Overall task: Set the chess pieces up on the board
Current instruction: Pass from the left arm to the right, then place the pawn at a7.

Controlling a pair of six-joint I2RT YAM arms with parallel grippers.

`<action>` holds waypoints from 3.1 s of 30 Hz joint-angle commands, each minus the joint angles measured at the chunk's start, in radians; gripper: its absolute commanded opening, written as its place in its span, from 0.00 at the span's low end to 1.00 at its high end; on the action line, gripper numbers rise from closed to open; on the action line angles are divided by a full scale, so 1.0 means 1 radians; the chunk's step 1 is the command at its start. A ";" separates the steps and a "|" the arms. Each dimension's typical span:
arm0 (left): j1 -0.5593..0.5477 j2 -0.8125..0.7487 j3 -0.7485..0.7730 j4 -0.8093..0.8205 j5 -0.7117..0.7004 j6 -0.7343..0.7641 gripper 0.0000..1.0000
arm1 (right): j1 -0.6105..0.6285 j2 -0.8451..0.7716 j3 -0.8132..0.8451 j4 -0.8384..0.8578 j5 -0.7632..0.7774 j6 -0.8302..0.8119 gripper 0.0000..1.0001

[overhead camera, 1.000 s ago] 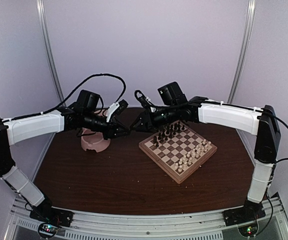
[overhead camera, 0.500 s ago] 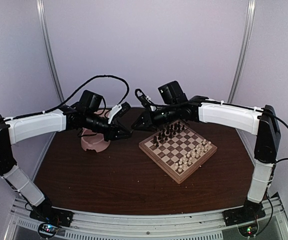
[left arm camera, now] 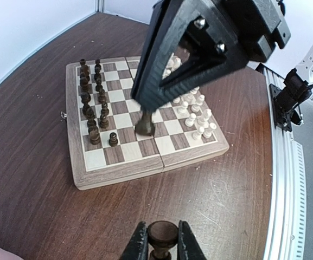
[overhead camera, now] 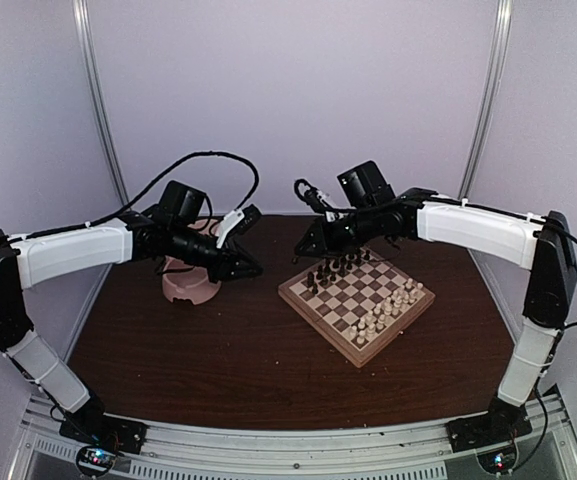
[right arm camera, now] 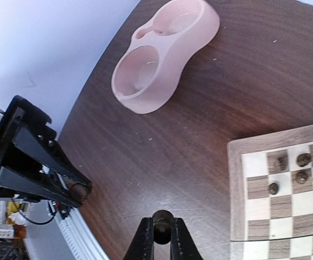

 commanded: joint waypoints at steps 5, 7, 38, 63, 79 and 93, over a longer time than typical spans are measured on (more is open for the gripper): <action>-0.005 0.031 -0.042 0.126 -0.120 -0.176 0.16 | 0.041 -0.015 -0.092 -0.044 0.375 -0.249 0.06; -0.006 0.043 -0.054 0.162 -0.118 -0.222 0.16 | 0.052 0.015 -0.091 -0.034 0.403 -0.272 0.06; 0.015 -0.012 -0.106 0.159 -0.276 -0.250 0.15 | 0.079 0.256 0.009 -0.007 0.568 -0.338 0.08; 0.016 0.003 -0.096 0.146 -0.266 -0.247 0.15 | 0.079 0.268 0.035 -0.013 0.497 -0.366 0.09; 0.016 0.003 -0.101 0.141 -0.273 -0.241 0.15 | 0.079 0.302 0.035 -0.012 0.494 -0.365 0.15; 0.016 0.015 -0.009 0.051 -0.338 -0.403 0.15 | 0.084 0.163 -0.006 0.035 0.468 -0.389 0.53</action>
